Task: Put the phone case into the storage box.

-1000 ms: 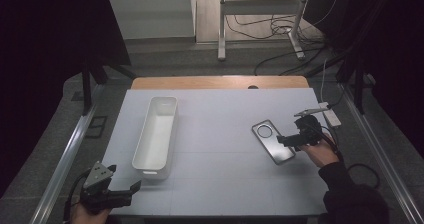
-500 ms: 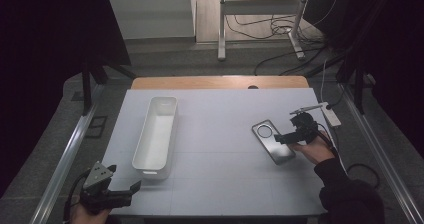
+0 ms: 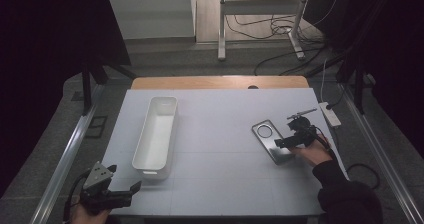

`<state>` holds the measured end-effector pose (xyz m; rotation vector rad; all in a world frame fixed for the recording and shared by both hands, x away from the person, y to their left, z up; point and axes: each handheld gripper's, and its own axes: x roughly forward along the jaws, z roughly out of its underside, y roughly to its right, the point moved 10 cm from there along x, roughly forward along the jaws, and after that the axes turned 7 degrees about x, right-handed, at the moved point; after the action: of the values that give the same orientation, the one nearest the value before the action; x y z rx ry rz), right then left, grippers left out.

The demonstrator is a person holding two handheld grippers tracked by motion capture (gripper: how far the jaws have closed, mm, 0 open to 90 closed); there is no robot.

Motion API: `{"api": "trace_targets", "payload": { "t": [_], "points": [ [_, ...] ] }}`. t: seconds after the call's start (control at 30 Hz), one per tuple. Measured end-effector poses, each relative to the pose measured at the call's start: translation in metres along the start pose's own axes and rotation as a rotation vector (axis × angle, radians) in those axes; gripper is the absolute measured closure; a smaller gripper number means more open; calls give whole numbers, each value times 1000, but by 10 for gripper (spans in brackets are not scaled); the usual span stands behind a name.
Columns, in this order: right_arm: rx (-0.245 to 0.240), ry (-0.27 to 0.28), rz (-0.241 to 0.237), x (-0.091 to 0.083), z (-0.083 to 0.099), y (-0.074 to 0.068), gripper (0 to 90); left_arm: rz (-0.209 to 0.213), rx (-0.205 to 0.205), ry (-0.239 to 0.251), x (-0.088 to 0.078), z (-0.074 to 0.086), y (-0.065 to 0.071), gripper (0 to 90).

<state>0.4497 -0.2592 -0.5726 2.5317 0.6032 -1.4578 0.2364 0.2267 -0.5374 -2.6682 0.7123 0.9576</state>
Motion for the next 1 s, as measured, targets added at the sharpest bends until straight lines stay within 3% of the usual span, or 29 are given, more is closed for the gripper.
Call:
{"api": "trace_targets", "payload": {
  "t": [0.53,0.77,1.0],
  "points": [
    [-23,-74,-3,13,17,4,201,1,4,-1,0,0,1,36],
    [-13,-66,-14,7,15,6,482,0,8,-3,0,0,1,36],
    [-28,-79,-68,4,17,5,778,-3,19,-9,1,0,1,36]
  ]
}}
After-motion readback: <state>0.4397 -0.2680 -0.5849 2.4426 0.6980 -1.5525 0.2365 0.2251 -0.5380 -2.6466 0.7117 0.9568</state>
